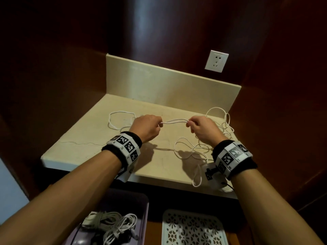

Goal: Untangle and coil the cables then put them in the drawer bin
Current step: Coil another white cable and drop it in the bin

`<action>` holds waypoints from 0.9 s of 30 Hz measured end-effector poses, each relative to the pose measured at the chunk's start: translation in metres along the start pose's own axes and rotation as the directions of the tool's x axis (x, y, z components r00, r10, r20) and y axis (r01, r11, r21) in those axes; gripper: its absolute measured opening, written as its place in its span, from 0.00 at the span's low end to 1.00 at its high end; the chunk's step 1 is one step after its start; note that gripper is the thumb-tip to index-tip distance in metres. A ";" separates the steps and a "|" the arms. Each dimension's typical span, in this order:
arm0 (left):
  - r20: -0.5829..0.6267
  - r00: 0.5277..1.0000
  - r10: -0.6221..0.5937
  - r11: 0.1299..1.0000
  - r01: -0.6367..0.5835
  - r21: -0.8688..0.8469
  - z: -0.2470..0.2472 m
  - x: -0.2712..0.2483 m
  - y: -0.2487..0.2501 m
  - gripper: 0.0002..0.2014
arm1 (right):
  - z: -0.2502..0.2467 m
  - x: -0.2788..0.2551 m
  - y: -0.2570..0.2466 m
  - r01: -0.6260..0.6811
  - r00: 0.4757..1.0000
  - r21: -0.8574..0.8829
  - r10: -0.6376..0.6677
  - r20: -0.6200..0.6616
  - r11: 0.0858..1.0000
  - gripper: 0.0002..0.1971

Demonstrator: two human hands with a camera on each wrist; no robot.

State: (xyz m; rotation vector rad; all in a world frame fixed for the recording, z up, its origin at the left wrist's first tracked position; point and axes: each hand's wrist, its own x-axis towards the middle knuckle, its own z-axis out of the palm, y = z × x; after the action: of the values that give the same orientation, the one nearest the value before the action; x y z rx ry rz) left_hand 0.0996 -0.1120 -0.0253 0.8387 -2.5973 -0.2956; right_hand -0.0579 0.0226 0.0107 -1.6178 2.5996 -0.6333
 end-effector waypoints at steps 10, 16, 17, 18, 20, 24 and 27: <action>0.029 0.998 0.062 0.996 -0.060 -0.062 -0.010 -0.001 -0.007 0.14 | 0.004 0.004 -0.016 -0.008 0.996 0.004 0.007 0.086 1.000 0.20; -0.018 0.998 0.068 0.995 -0.069 -0.067 -0.015 -0.004 -0.002 0.14 | 0.007 0.005 -0.031 0.154 0.975 0.005 -0.153 0.159 0.988 0.14; -0.019 0.999 0.050 0.997 -0.052 -0.057 -0.016 -0.005 -0.003 0.14 | 0.007 0.005 -0.030 0.151 0.976 0.013 -0.152 0.154 0.988 0.12; -0.019 1.000 0.025 0.999 -0.026 -0.048 -0.017 -0.006 -0.005 0.15 | 0.006 0.006 -0.028 0.150 0.977 0.015 -0.150 0.150 0.989 0.11; -0.015 1.000 -0.021 0.998 0.020 -0.063 -0.020 -0.007 -0.009 0.15 | 0.005 0.007 -0.024 0.159 0.977 0.004 -0.158 0.140 0.987 0.10; 0.024 0.999 -0.021 0.979 0.026 -0.203 -0.023 -0.006 -0.010 0.13 | 0.004 0.007 -0.024 0.170 0.978 0.001 -0.169 0.119 0.985 0.10; 0.046 0.998 -0.039 0.900 0.055 -0.433 -0.025 -0.006 -0.009 0.12 | 0.002 0.005 -0.023 0.172 0.980 -0.011 -0.170 0.099 0.985 0.10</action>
State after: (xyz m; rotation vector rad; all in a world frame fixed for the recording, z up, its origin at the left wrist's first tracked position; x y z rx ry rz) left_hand 0.1199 -0.1178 -0.0075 0.7356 -2.4006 -0.8746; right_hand -0.0399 0.0090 0.0175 -1.8434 2.4243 -0.5217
